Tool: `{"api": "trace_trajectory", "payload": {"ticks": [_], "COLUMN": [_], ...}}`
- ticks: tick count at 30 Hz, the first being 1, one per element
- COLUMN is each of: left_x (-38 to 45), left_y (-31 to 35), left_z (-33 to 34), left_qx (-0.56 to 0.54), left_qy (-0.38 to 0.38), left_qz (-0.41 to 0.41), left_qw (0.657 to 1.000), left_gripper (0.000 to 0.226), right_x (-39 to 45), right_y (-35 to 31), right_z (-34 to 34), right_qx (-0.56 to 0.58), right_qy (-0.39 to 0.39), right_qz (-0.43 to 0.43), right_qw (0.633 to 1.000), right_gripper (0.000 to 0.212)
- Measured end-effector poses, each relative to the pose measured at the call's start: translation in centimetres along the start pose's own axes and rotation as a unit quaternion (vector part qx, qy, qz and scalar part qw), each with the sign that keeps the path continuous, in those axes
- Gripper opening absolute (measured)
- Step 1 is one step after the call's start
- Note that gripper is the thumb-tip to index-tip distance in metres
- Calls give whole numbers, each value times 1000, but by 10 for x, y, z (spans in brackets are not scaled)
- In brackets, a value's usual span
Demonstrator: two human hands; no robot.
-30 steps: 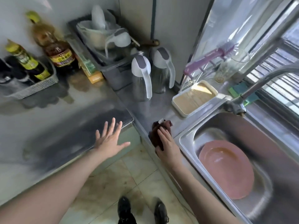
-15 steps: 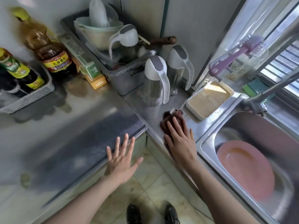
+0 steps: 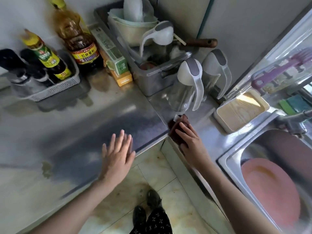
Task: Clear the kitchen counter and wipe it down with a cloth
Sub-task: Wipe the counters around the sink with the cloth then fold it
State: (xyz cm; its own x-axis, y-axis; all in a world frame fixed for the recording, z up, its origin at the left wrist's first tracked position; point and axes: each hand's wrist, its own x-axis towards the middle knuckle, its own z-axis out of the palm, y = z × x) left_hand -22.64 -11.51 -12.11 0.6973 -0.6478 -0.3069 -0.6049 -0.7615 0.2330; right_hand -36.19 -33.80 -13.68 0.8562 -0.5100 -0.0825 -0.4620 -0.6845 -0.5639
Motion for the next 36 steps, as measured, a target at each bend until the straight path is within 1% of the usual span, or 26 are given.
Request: {"api": "trace_trajectory", "payload": {"ticks": [1,2,3,4,5,7,10,11,12,15,18,20,23,26,27,28,29,30,31,33,34,36], "left_x": [0,0,0,-1,-1,0,0,0,0,2,1,1,2,0,0,-1,-2,-2,-3,-5,-6,-6], "left_y": [-9,-17,-25,-32,-36,-37,-35,-36,-36,-37,-37,-38,-39,-37,-36,-36,-36,-39,-43,-54,-60,-69], "left_z": [-4,-7,-5,-1,1,3,3,3,3,5,5,7,9,4,0,-6,-11,-16,-19,-19,-18,-13], "left_qx": [7,11,13,11,5,-3,-15,-18,-20,-34,-50,-51,-43,-32,-36,-36,-27,-16,-9,-5,-5,-8], "left_qy": [-6,-24,-36,-49,-63,-84,-106,-107,-107,-107,-116,-111,-97,-68,-48,-29,-12,5,18,23,22,4], "left_qz": [-36,-69,-88,-97,-102,-106,-106,-108,-110,-109,-105,-104,-103,-104,-106,-107,-106,-107,-114,-133,-138,-142], "left_qw": [999,997,995,994,993,991,989,988,988,988,986,987,989,992,992,993,994,994,993,991,990,990], "left_gripper": [71,78,86,92,93,89,86,86,85,82,79,77,74,87,91,90,84,78,77,85,90,98], "right_x": [7,13,20,25,29,37,52,59,66,90,123,147,173,160,145,125,105,87,78,85,96,125], "right_y": [-7,-19,-33,-46,-57,-65,-58,-56,-55,-72,-95,-107,-125,-129,-127,-123,-117,-111,-104,-97,-97,-106], "right_z": [0,3,10,19,27,37,34,32,32,36,54,65,71,71,68,65,61,57,54,52,53,56], "right_qx": [19,33,42,45,39,8,-38,-59,-92,-176,-195,-211,-219,-191,-183,-183,-188,-194,-202,-219,-221,-217], "right_qy": [26,41,35,10,-16,-52,-143,-161,-161,-148,-173,-166,-179,-182,-186,-185,-189,-202,-220,-228,-222,-221], "right_qz": [29,43,37,17,-13,-75,-161,-187,-205,-214,-210,-221,-221,-213,-231,-265,-302,-333,-356,-385,-385,-350], "right_qw": [999,998,998,999,999,996,976,967,961,949,942,938,933,941,938,928,915,900,886,867,868,884], "right_gripper": [45,46,47,49,51,54,52,52,51,56,58,56,54,50,49,47,46,46,46,46,47,48]}}
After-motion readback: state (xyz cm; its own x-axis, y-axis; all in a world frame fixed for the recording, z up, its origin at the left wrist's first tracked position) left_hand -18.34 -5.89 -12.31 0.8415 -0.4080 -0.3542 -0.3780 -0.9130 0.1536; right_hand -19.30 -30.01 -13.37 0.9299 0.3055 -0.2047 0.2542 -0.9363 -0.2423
